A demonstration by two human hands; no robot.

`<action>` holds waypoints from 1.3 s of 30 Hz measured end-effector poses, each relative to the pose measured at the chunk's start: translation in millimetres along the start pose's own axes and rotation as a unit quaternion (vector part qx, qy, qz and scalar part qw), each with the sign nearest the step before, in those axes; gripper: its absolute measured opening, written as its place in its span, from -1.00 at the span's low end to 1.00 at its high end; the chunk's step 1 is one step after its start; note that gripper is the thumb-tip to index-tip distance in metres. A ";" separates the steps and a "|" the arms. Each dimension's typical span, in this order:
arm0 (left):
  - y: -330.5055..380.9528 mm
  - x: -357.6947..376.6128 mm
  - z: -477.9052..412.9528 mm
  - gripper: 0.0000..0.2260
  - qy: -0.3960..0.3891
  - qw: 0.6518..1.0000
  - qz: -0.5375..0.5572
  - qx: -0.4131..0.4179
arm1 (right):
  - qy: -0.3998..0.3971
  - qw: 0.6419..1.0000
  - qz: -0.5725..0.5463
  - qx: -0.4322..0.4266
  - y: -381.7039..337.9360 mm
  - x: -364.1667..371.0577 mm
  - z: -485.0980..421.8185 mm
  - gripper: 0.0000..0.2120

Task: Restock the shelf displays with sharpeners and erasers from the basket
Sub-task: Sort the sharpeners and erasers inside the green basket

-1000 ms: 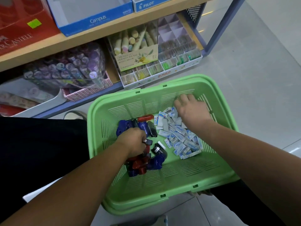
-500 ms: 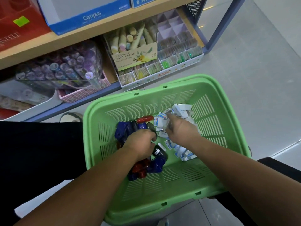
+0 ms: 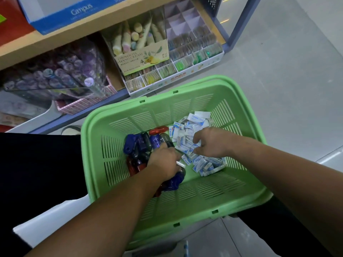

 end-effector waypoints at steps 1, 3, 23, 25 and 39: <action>0.9 -0.5 -0.5 -0.76 0.002 1.000 0.004 -0.002 | -0.003 1.000 0.003 -0.003 1.0 0.1 1.2 -0.59; 1.1 -1.3 -3.4 -0.85 -0.005 1.000 0.025 -0.013 | -0.003 1.000 0.006 -0.003 2.7 -4.0 4.0 -0.59; -39.3 -54.0 -0.9 -0.76 0.048 0.952 0.293 -0.078 | 0.054 0.996 -0.035 0.068 -13.8 -9.9 8.3 -0.70; -65.8 -55.2 3.5 -0.76 0.054 0.958 0.258 -0.116 | 0.050 0.984 -0.156 0.068 -16.7 17.2 -7.1 -0.72; -80.9 -44.4 9.3 -0.89 0.066 0.972 0.183 -0.129 | 0.129 0.967 -0.211 0.055 -43.4 58.4 -40.8 -0.70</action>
Point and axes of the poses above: each hand's wrist, its own z-axis away from the middle knuckle, its own x-axis out of the palm, y = z × x, the point moved 8 cm from there along -z, towards the middle knuckle, and after that the axes turned 12 degrees about -x, right-handed, at the moved point
